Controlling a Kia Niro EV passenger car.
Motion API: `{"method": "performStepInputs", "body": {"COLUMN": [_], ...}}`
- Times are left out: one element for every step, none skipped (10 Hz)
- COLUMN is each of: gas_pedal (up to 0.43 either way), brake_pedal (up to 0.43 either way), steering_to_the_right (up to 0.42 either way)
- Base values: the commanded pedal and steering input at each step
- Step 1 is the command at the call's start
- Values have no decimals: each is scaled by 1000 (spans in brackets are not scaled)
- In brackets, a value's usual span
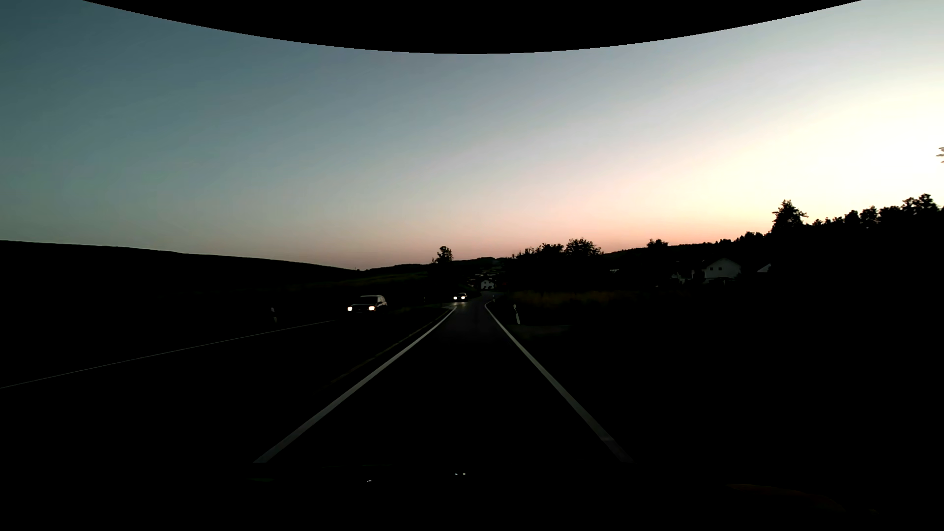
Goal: Follow the waypoints while adhering to traffic rules and regulations
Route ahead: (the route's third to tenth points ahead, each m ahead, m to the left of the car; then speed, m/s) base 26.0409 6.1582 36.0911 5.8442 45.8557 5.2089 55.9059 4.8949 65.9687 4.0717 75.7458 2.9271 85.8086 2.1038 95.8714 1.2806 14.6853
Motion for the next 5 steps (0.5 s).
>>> {"method": "performStepInputs", "body": {"gas_pedal": [0, 0, 0, 0, 0], "brake_pedal": [165, 165, 165, 165, 159], "steering_to_the_right": [3, 0, -4, -6, -6]}}
